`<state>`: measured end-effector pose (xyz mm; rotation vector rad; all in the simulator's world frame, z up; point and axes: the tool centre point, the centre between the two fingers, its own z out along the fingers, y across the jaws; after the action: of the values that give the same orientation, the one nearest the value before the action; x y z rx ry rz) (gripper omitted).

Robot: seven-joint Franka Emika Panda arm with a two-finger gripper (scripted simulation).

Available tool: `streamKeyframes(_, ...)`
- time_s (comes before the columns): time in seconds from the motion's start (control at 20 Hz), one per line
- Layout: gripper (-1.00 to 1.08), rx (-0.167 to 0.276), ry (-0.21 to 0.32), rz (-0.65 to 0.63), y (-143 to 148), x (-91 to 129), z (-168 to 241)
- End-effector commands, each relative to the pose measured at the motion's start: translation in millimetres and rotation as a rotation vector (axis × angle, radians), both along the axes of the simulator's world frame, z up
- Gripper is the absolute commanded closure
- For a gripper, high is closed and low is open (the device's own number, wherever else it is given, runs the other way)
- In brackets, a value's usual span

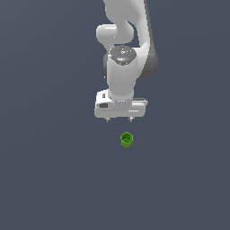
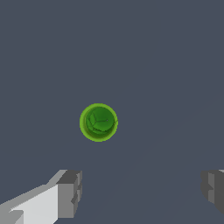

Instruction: Pick up the object and move it to a goal position.

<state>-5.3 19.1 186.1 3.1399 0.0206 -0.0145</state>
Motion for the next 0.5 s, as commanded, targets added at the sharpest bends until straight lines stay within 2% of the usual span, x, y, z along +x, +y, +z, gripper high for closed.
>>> streamKeyframes(0.0, -0.92, 0.000, 0.000, 0.000, 0.0, 0.0, 0.0)
streamKeyframes(0.45, -0.92, -0.004, 0.047, -0.002, -7.5, -8.7, -9.2)
